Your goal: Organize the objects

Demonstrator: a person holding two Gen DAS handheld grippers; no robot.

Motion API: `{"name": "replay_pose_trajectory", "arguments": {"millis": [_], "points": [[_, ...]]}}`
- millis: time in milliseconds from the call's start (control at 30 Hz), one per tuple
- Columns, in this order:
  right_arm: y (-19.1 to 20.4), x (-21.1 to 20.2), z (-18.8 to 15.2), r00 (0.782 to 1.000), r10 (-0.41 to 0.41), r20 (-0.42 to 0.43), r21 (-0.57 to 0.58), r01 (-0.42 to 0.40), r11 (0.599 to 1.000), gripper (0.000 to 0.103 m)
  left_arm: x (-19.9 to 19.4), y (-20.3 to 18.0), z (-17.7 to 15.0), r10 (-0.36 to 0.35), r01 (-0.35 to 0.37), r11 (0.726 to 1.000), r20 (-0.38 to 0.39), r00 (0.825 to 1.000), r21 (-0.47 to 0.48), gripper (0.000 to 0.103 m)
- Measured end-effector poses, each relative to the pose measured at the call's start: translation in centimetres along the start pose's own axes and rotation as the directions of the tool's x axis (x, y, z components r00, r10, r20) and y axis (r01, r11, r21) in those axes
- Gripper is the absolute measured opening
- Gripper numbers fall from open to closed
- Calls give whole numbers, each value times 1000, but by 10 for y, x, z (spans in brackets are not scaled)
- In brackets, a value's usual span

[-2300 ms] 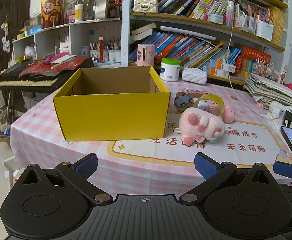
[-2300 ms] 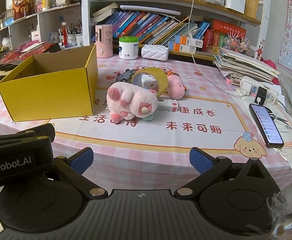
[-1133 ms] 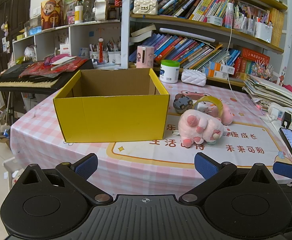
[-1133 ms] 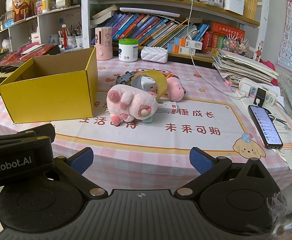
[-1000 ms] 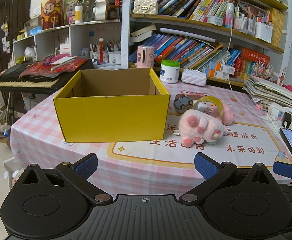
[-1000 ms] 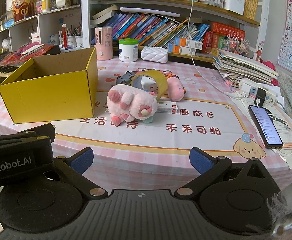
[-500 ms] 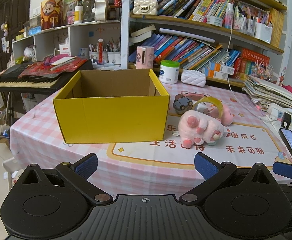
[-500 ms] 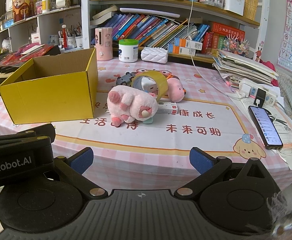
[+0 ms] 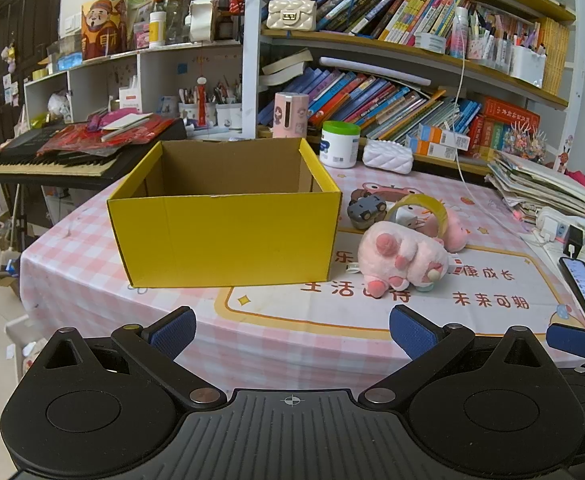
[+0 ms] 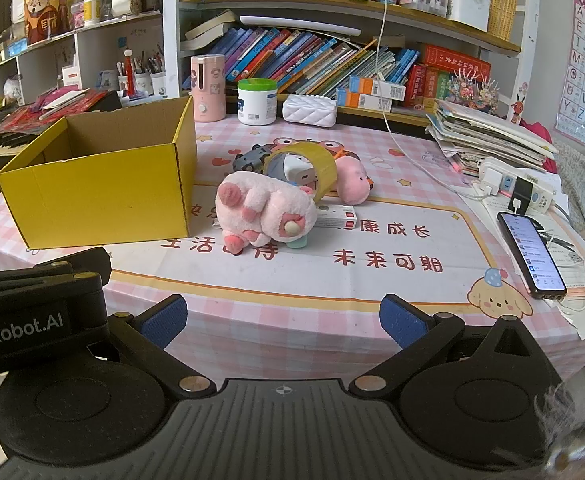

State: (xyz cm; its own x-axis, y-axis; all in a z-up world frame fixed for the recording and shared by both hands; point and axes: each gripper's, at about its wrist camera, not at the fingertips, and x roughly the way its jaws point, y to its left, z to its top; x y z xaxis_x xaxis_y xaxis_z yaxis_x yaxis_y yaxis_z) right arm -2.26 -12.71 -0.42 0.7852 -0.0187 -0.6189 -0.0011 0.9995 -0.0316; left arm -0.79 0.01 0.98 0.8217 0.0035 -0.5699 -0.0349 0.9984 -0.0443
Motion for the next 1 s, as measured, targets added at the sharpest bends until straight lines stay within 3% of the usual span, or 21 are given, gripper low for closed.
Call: {"name": "replay_pose_trajectory", "arguments": {"millis": [1000], "points": [[2,0,3,1000,-2,5,1,2,1000,103,2,4,7,-2,2,1000,1,1000,-4,103]]}}
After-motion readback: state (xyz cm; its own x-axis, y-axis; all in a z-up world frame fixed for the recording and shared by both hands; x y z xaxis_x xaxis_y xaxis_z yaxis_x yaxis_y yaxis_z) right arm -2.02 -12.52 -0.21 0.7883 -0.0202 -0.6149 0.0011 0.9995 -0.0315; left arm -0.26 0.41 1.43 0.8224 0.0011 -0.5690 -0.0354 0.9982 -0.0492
